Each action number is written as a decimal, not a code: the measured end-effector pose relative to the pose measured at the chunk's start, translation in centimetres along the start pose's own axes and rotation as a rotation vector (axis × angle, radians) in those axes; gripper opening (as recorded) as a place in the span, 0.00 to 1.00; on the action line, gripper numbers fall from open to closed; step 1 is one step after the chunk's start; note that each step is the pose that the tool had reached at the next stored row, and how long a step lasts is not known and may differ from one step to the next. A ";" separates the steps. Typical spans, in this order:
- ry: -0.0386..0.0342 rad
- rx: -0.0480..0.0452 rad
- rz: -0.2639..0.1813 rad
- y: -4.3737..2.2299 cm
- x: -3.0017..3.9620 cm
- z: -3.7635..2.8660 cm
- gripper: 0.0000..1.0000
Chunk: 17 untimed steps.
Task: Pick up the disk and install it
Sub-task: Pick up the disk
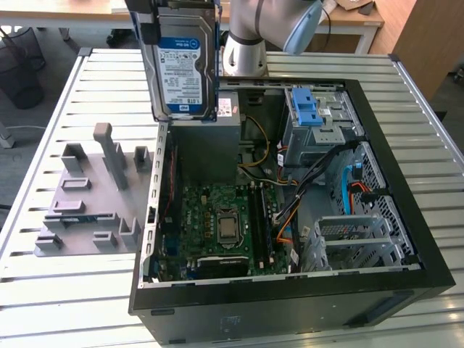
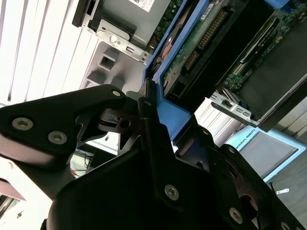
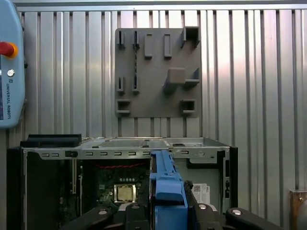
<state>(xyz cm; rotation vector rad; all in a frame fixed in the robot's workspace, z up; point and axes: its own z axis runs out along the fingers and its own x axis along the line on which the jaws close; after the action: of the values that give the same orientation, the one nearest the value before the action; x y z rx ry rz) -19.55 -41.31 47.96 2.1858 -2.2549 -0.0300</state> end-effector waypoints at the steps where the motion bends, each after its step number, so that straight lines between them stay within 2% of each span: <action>1: -0.0001 0.0000 0.000 -0.17 0.04 0.00 0.36; 13: -0.0001 -0.0006 0.000 -2.17 0.59 -0.03 0.36; 17: 0.0000 -0.0006 0.000 -2.66 0.70 -0.04 0.36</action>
<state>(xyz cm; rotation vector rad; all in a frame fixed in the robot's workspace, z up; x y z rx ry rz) -16.91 -42.09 47.96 2.1850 -2.2551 -0.0308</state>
